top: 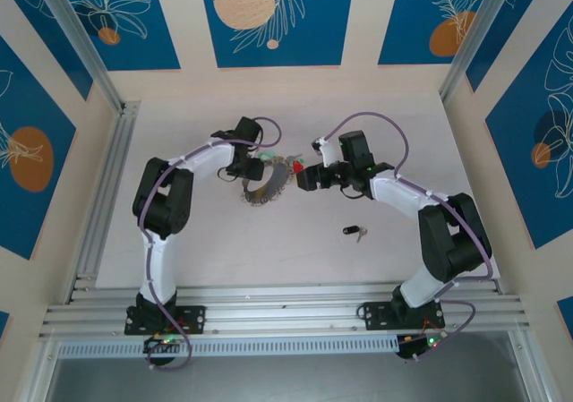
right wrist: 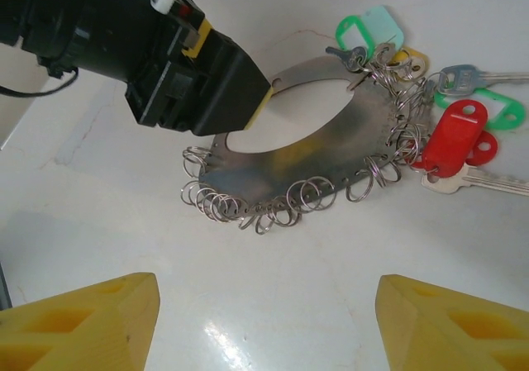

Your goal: Put the keys on the keyring

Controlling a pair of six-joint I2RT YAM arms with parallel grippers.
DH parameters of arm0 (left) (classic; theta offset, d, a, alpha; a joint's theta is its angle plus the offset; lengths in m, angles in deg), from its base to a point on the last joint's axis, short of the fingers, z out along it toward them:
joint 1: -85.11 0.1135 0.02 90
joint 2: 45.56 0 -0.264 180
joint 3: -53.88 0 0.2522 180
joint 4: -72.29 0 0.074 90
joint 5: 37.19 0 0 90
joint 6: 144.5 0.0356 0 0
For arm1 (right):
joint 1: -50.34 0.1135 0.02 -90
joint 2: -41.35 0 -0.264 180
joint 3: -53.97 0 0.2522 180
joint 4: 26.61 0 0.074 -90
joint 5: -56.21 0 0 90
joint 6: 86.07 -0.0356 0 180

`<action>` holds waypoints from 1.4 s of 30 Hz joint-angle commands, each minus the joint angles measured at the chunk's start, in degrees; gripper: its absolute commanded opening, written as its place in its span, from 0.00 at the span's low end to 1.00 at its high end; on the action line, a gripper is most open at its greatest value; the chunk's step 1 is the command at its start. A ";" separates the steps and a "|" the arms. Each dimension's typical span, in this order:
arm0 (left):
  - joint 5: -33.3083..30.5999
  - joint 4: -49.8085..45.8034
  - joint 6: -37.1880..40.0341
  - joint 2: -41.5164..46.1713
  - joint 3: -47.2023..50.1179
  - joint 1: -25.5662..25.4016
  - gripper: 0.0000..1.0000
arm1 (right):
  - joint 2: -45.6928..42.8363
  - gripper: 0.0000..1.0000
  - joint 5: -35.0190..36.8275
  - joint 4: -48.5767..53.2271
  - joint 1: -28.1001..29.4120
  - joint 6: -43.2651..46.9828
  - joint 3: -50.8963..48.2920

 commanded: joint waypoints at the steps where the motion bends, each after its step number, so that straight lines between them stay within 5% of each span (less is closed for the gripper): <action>1: -3.42 -2.25 -0.73 -1.29 1.09 -2.08 0.55 | -2.71 0.69 -0.61 0.61 0.27 -0.23 -1.02; 7: -6.05 -1.28 -1.84 -0.62 5.83 -3.54 0.55 | -5.25 0.69 -0.28 0.38 0.13 -0.29 -2.09; 12: -8.54 -1.72 -2.49 0.06 8.81 -5.16 0.70 | -7.06 0.69 -0.06 0.69 -0.39 -0.53 -2.57; 17: -8.71 -1.45 -3.52 2.83 12.84 -6.61 0.70 | -9.03 0.70 0.33 0.22 -0.73 -0.72 -3.58; 42: 5.42 -4.18 -15.57 24.25 40.84 -19.51 0.67 | -15.18 0.68 -3.62 1.54 0.67 -1.96 -11.03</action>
